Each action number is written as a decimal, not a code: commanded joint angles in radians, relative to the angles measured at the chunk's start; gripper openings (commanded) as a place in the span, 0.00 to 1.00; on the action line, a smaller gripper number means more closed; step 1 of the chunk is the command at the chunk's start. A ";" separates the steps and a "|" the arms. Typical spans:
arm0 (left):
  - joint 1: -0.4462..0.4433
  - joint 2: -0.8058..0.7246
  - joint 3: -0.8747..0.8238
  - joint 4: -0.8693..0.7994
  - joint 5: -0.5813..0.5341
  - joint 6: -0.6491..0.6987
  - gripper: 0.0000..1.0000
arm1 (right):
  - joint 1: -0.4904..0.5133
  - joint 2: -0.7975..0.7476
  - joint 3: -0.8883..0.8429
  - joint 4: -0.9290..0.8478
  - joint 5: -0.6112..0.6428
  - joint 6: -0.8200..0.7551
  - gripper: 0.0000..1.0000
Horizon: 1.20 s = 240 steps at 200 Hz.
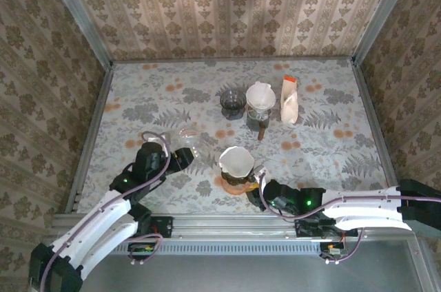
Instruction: Place the coffee filter in the dripper
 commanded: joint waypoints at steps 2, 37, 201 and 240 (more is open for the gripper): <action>0.049 0.015 0.039 0.062 -0.055 0.062 0.61 | 0.005 0.006 0.023 0.005 0.060 -0.005 0.27; 0.097 0.073 0.063 0.181 0.022 0.073 0.62 | 0.004 0.016 0.027 0.009 0.081 -0.004 0.26; -0.038 0.872 0.551 0.428 -0.112 0.106 0.57 | 0.005 0.038 0.032 0.011 0.097 0.001 0.26; -0.057 0.934 0.589 0.355 -0.117 0.099 0.56 | 0.005 0.024 0.024 0.012 0.104 0.002 0.26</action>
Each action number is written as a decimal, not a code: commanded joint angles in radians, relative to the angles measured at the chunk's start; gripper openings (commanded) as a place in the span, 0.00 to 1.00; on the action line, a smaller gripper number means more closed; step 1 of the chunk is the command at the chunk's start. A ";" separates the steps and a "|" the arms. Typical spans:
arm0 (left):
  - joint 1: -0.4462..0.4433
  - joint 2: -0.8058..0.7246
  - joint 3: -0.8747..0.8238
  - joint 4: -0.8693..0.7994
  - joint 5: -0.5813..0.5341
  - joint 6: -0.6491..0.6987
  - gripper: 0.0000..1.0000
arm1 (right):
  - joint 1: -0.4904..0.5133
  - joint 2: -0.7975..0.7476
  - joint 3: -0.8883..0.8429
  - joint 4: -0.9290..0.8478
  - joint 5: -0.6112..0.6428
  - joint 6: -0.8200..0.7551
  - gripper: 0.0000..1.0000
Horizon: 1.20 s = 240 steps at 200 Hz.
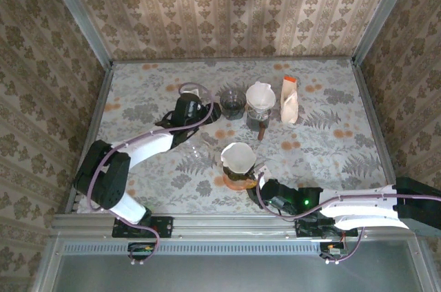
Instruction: Place the coffee filter in the dripper
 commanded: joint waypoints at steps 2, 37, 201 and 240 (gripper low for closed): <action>-0.012 0.031 0.050 -0.052 -0.021 0.002 0.56 | 0.005 -0.017 0.010 0.005 0.035 0.001 0.26; -0.017 0.052 0.050 -0.098 -0.012 0.003 0.55 | 0.005 -0.027 0.001 0.011 0.042 0.002 0.26; 0.059 -0.186 -0.239 -0.156 -0.013 -0.011 0.52 | 0.002 0.027 0.018 0.034 0.063 -0.006 0.25; 0.104 -0.290 -0.314 -0.189 -0.005 -0.004 0.53 | -0.032 0.084 0.047 0.096 0.046 -0.042 0.25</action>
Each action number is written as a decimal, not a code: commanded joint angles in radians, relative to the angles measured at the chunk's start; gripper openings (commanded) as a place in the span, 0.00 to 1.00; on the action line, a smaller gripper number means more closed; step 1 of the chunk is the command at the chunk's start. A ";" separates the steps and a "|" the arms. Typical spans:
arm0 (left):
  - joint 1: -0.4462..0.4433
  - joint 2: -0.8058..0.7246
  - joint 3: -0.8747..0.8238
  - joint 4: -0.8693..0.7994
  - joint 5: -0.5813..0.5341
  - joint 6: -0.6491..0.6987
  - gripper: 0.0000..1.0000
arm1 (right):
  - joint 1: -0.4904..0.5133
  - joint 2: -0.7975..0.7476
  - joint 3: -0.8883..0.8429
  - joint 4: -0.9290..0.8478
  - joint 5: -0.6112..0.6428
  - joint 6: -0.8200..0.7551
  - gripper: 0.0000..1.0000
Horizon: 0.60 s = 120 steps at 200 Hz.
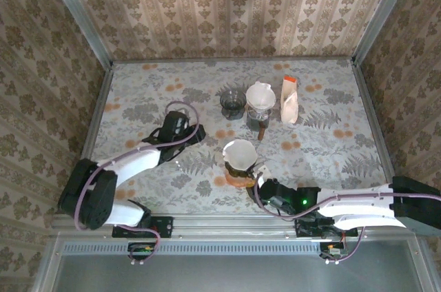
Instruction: Place the coffee filter in the dripper
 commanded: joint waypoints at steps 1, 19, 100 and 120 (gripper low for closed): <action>0.032 -0.065 -0.044 -0.051 -0.004 -0.002 0.53 | -0.027 0.036 0.035 0.067 0.018 -0.031 0.25; 0.050 -0.096 -0.066 -0.059 0.005 -0.002 0.53 | -0.052 0.084 0.052 0.111 -0.009 -0.050 0.25; 0.101 -0.268 -0.040 -0.128 0.034 0.006 0.57 | -0.195 0.302 0.181 0.259 -0.184 -0.174 0.24; 0.115 -0.353 -0.040 -0.160 0.031 -0.002 0.57 | -0.220 0.382 0.223 0.288 -0.221 -0.199 0.24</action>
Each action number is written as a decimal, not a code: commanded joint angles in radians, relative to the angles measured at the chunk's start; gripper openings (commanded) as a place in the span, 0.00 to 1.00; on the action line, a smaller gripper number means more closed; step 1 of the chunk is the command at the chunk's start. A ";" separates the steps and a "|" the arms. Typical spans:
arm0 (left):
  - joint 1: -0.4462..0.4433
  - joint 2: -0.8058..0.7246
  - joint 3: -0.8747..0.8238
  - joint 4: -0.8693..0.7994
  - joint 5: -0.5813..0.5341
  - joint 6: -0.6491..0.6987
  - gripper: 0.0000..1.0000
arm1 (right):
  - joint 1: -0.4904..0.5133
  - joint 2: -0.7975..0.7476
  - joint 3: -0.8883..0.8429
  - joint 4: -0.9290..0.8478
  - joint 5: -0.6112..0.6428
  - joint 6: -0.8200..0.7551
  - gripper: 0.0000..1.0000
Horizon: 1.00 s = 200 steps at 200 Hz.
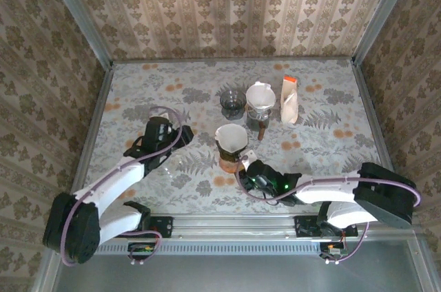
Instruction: Place the coffee filter in the dripper
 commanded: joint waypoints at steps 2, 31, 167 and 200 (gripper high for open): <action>0.025 -0.098 0.032 -0.065 0.002 -0.004 0.57 | -0.027 0.078 0.063 0.087 -0.082 -0.058 0.23; 0.046 -0.229 0.017 -0.132 -0.004 -0.023 0.57 | -0.060 0.179 0.130 0.125 -0.126 -0.090 0.23; 0.060 -0.597 -0.006 -0.418 0.002 -0.080 0.59 | -0.204 0.636 0.632 0.098 -0.281 -0.163 0.25; 0.061 -0.599 -0.007 -0.427 0.008 -0.088 0.59 | -0.221 0.686 0.700 0.079 -0.300 -0.165 0.26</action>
